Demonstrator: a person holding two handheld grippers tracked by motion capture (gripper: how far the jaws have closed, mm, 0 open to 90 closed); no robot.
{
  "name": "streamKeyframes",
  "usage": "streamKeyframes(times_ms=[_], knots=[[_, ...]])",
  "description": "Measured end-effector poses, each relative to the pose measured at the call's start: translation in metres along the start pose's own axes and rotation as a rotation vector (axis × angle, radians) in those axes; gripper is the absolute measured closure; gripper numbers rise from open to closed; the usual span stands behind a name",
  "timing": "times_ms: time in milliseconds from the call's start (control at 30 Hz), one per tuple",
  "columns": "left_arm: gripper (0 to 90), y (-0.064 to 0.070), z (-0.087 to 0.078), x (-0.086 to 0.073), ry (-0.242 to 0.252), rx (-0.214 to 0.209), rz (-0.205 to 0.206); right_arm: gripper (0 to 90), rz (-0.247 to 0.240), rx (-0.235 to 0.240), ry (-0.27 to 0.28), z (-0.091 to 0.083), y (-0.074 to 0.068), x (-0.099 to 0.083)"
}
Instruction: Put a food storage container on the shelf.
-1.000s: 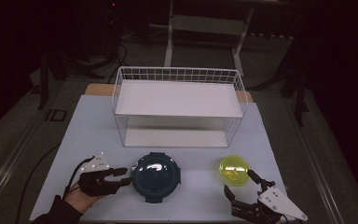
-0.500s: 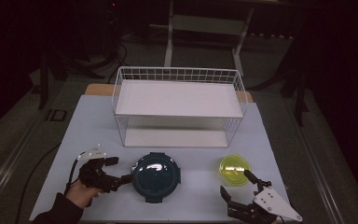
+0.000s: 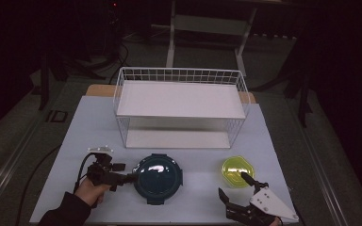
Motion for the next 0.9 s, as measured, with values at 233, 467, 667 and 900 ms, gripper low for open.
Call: streamKeyframes(times_ms=[233,467,667,900], knots=[[31.1,-0.009,0.002,-0.001,-0.021,-0.037,-0.151,16.0,0.013,0.062,-0.014,0.001,-0.004,0.000],[41.3,-0.014,0.005,-0.003,-0.065,-0.162,-0.254,13.0,0.009,0.070,-0.046,0.004,-0.009,-0.002],[49.9,-0.011,0.007,-0.002,-0.096,-0.204,-0.251,13.0,0.013,0.075,-0.053,0.005,-0.010,-0.002],[51.6,-0.008,0.003,-0.001,-0.110,-0.162,-0.205,10.8,0.097,0.181,-0.122,0.016,-0.018,-0.004]])
Point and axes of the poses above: each handheld gripper's, and its own axes: z roughly forward along the jaws, x roughly out of its top, y roughly to its right, the point moved 7 cm from there along z, roughly forward along the jaws, and after that the axes turned 4 degrees about -y, right-handed, at the moved point
